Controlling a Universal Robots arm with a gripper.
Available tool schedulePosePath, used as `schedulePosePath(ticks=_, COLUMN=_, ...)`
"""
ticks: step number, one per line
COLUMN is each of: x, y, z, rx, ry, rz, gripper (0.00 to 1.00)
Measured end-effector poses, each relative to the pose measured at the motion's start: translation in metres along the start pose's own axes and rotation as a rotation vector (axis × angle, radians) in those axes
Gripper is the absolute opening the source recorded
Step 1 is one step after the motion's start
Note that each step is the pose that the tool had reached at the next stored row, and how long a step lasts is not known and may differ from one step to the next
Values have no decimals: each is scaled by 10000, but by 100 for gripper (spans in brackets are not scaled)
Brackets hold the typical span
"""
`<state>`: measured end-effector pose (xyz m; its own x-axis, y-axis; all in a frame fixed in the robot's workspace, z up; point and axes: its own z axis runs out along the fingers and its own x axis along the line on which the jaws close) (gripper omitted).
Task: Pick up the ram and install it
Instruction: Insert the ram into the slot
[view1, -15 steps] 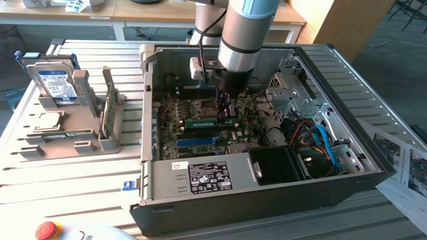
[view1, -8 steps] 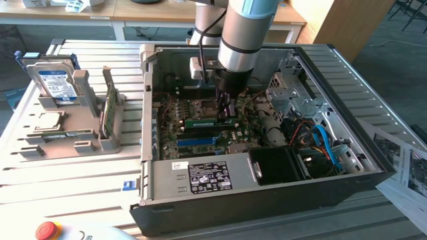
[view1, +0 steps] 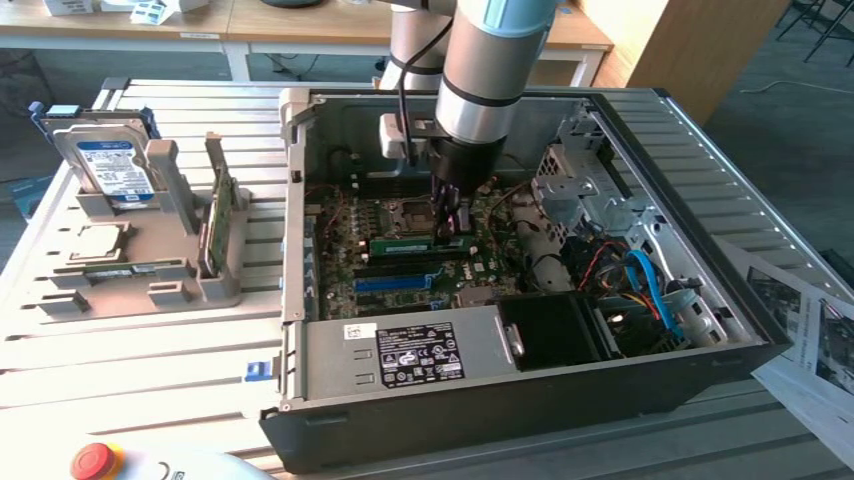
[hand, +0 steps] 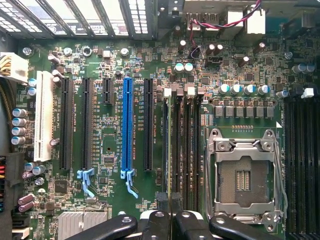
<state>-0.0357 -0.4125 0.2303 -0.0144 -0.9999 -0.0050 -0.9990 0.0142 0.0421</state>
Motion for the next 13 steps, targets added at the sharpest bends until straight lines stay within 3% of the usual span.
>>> schedulePosePath(ticks=13, x=0, y=-1, z=25, rx=1, ry=-1, rz=0, gripper=12)
